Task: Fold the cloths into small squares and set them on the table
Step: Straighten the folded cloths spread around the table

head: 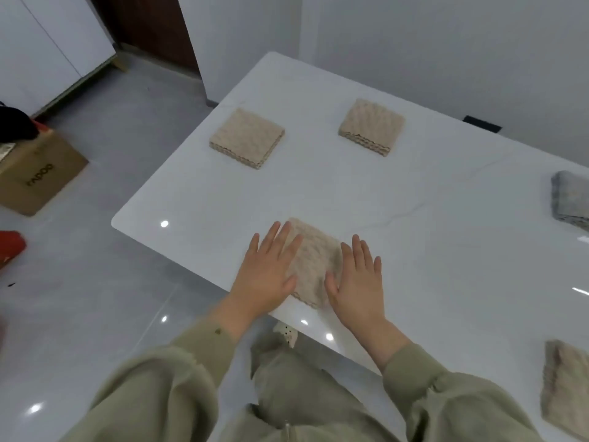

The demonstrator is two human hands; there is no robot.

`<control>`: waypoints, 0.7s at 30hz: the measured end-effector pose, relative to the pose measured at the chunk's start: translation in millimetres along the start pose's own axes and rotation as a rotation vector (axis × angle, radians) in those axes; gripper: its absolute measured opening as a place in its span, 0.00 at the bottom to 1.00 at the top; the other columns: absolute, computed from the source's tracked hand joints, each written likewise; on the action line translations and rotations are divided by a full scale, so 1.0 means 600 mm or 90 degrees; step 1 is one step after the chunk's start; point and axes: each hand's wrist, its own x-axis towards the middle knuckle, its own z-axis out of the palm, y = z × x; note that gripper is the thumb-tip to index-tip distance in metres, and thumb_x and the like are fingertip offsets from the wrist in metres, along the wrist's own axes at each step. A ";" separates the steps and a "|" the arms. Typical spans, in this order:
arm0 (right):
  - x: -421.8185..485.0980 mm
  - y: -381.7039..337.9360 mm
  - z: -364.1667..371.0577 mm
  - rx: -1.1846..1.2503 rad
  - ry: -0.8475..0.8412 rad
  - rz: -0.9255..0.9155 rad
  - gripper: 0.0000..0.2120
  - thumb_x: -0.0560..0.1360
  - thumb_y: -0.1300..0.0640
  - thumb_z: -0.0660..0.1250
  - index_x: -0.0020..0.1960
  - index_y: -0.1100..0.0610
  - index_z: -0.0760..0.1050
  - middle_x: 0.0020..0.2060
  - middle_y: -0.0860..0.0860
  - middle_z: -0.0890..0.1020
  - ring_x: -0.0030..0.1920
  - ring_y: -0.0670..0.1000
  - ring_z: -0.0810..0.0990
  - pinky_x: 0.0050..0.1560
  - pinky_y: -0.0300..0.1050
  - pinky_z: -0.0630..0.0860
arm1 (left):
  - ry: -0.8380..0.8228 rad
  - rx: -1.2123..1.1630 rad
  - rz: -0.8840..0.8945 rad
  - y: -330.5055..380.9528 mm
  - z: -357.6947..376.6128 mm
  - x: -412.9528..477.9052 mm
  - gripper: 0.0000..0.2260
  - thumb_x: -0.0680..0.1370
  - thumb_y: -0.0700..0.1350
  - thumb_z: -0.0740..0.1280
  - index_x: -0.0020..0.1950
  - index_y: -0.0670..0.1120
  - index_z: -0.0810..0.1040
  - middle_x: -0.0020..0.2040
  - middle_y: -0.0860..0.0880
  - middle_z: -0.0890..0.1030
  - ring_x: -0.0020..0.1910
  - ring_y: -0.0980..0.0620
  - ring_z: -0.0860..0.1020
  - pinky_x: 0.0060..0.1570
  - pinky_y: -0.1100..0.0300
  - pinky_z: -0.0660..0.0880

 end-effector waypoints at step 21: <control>0.021 -0.079 0.056 0.700 0.223 0.468 0.29 0.76 0.56 0.58 0.76 0.55 0.55 0.73 0.47 0.62 0.70 0.41 0.61 0.69 0.35 0.59 | -0.031 -0.735 -0.118 -0.049 0.044 0.080 0.24 0.80 0.47 0.55 0.76 0.44 0.56 0.74 0.55 0.60 0.72 0.63 0.58 0.68 0.74 0.55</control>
